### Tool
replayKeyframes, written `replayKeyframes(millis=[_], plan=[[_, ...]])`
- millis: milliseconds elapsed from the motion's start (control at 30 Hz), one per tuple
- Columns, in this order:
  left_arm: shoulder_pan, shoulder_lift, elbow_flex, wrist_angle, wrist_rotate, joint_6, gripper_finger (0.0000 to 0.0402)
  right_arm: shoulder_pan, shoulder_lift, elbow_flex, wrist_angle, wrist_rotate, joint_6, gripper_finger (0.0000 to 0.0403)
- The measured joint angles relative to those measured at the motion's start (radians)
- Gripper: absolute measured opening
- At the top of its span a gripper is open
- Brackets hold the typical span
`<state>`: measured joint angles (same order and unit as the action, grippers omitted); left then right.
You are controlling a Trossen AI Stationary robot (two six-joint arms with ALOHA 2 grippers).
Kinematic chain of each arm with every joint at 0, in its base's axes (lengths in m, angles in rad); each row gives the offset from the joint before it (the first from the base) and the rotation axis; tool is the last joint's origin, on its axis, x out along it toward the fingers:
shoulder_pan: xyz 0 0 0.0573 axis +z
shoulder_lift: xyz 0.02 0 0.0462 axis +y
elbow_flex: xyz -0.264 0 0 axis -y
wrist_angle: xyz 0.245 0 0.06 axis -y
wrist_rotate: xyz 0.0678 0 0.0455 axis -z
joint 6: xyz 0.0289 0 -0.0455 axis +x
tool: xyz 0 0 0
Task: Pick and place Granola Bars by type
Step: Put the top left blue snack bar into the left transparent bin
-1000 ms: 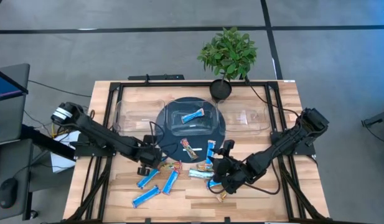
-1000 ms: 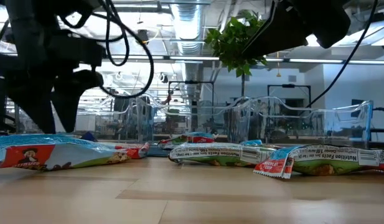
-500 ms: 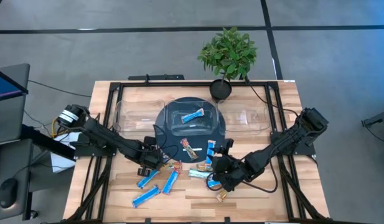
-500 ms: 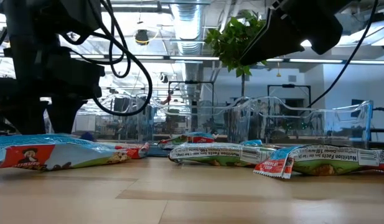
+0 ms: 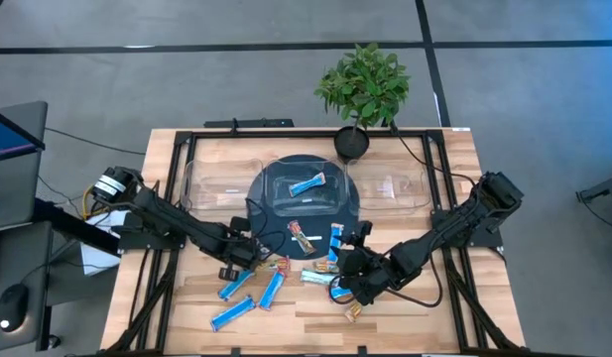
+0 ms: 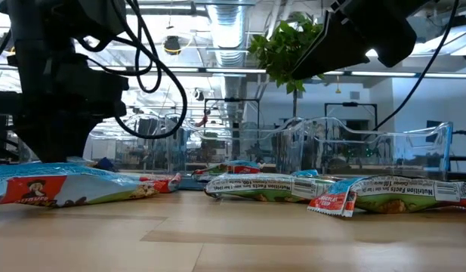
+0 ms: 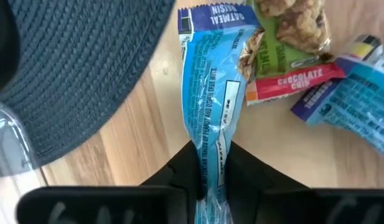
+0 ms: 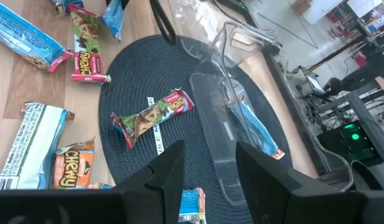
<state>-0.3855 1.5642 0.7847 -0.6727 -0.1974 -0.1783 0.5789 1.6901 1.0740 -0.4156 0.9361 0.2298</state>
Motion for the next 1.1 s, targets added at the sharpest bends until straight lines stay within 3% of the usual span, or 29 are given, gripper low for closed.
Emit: replayKeyframes(millis=[367, 467, 633, 767, 833, 1100], plan=[[-0.028, -0.001, 0.155, -0.056, -0.037, 0.086, 0.004, -0.005, 0.0, 0.0, 0.0, 0.0, 0.0, 0.0138], [-0.04, -0.002, 0.217, -0.095, -0.156, 0.128, 0.004, -0.005, 0.0, 0.0, 0.0, 0.0, 0.0, 0.0138], [-0.045, -0.002, 0.295, -0.204, -0.515, 0.123, 0.004, -0.003, 0.0, 0.0, -0.003, 0.0, 0.0, 0.0138], [-0.042, -0.003, 0.318, -0.356, -0.787, 0.035, 0.004, -0.003, 0.0, 0.0, -0.003, 0.0, 0.0, 0.0138], [-0.034, -0.003, 0.318, -0.449, -0.874, -0.042, 0.004, -0.003, 0.0, 0.0, -0.003, 0.0, 0.001, 0.0138], [0.107, -0.003, 0.318, -0.849, -0.858, -0.504, 0.004, -0.004, 0.0, 0.0, -0.003, 0.0, 0.007, 0.0138]])
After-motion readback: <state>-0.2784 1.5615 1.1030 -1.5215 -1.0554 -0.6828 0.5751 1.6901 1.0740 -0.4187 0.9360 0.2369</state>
